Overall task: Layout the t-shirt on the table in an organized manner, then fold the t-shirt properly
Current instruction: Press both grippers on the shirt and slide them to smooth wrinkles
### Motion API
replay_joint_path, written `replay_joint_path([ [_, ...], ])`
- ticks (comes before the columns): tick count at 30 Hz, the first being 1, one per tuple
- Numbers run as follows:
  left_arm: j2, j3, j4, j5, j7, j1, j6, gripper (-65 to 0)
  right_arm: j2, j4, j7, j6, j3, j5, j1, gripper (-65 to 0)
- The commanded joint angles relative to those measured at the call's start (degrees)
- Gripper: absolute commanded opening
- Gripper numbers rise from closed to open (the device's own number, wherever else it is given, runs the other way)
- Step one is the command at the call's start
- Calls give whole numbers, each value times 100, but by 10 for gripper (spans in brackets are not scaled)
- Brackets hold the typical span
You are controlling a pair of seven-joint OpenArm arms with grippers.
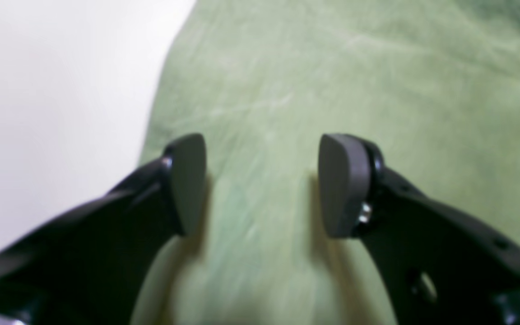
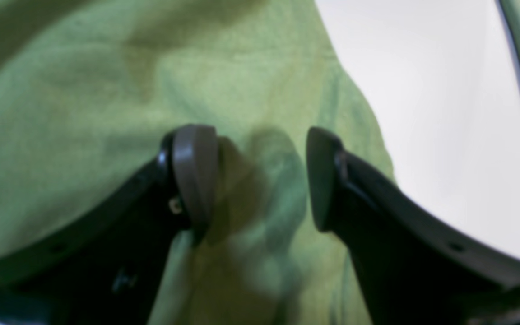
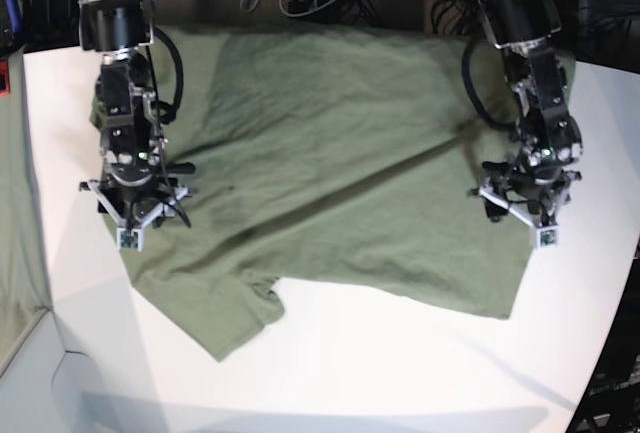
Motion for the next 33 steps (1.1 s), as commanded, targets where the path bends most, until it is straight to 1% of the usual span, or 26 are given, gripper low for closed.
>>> replay_joint_path([
  [1, -76, -11, -73, -12, -98, -192, 10, -265, 130, 112, -575, -6, 22, -36, -92, -325],
  [2, -85, -11, -223, -12, -98, -271, 10, -265, 148, 262, -724, -6, 22, -36, -162, -325],
  [6, -314, -2, -803, -12, -125, -447, 10, -265, 236, 1026, -1226, -6, 22, -36, -478, -325],
  [8, -437, -11, -1023, -12, -283, -465, 10, -265, 333, 1290, -1419, -6, 22, -27, -566, -325],
  [10, -542, -11, -1154, -21, -547, -403, 10, -265, 341, 1536, -1524, -6, 22, -27, -645, -325],
  [13, -604, -11, -1102, -47, -749, -210, 10, -265, 341, 1774, -1542, -6, 30, -27, -725, -325],
  [16, -577, -11, -873, -47, -740, -148, 10, -265, 333, 1835, -1551, -6, 30, -27, -707, -325],
  [18, -551, -11, -565, -47, -652, -139, 10, -265, 324, 1932, -1551, -6, 30, -27, -707, -325],
  [22, -533, -28, 235, -56, -292, 98, 10, -265, 236, 2257, -1560, -6, 30, -27, -760, -325],
  [26, -525, -37, 938, -56, -19, 511, 10, -265, 210, 2363, -1560, -6, 22, -27, -892, -325],
  [28, -525, -37, 999, -56, -54, 696, 10, -265, 192, 2204, -1542, -6, 13, -10, -892, -325],
  [29, -525, -37, 973, -56, -54, 775, 10, -265, 130, 2081, -1507, -6, 13, -10, -874, -326],
  [33, -525, -11, 577, -56, -63, 898, 10, -265, 16, 1308, -1437, 3, 22, -10, -584, -326],
])
